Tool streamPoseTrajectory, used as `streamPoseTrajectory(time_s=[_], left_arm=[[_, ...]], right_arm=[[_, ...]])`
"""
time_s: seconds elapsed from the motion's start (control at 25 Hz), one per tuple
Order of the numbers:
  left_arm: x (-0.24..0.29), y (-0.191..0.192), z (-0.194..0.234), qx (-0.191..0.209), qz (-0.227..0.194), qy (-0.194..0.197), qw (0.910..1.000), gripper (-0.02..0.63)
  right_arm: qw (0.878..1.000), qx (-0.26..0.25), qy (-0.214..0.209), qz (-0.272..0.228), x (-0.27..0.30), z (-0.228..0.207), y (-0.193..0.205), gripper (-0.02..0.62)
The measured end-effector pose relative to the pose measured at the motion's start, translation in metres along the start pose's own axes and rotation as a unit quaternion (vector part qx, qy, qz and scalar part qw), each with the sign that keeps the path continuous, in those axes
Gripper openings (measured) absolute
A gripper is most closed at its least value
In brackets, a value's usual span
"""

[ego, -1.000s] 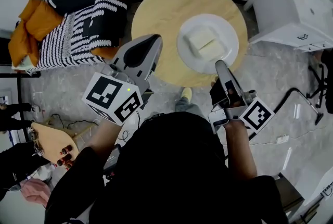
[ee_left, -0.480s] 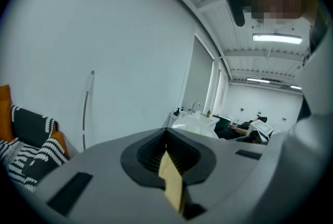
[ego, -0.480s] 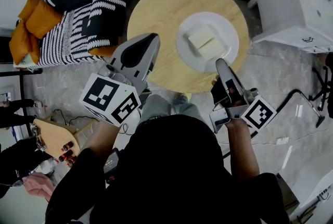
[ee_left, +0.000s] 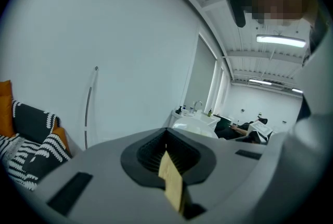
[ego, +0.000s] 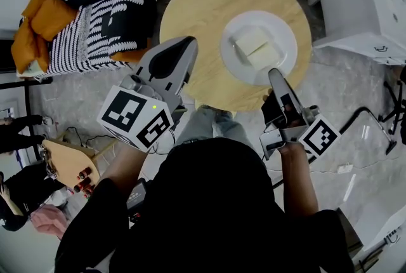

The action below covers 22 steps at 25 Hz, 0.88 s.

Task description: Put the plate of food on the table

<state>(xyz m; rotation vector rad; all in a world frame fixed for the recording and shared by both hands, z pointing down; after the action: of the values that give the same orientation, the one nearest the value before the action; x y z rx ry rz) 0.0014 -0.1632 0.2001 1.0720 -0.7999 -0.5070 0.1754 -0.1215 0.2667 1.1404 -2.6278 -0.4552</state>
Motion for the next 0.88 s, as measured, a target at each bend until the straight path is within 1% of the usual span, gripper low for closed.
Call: streamPoseTrajectory(time_s=[0.16, 0.28, 0.4, 0.6, 0.88], left_arm=[[0.004, -0.004, 0.009, -0.002, 0.003, 0.009, 1.0, 0.008], [-0.003, 0.001, 0.019, -0.004, 0.006, 0.016, 0.9998, 0.008], [-0.009, 0.013, 0.027, -0.01, 0.015, 0.014, 0.9997, 0.008], [0.007, 0.016, 0.028, -0.005, 0.02, 0.031, 0.9993, 0.008], [0.018, 0.019, 0.033, -0.009, 0.036, 0.039, 0.9986, 0.008]], right_arm=[[1.0, 0.004, 0.011, -0.008, 0.005, 0.003, -0.003, 0.018], [1.0, 0.003, 0.019, -0.007, 0.009, 0.003, 0.009, 0.018], [0.999, 0.008, 0.032, 0.0, 0.01, -0.004, 0.024, 0.018], [0.999, 0.02, 0.051, -0.006, 0.006, -0.016, 0.024, 0.018], [0.998, 0.028, 0.063, 0.006, 0.008, -0.022, 0.027, 0.018]])
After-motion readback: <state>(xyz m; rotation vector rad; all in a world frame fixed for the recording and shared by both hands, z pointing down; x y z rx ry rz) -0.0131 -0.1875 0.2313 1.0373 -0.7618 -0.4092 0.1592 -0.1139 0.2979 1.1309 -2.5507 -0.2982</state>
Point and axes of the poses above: the fingertips, and each gripper's own axes: x forward along the fingers, z to its left, y out of its underside, the point moved 1 cm from there along -x, backward along the fingers, and after that the axes turned 4 degrees about z, right-handed, at the moved point
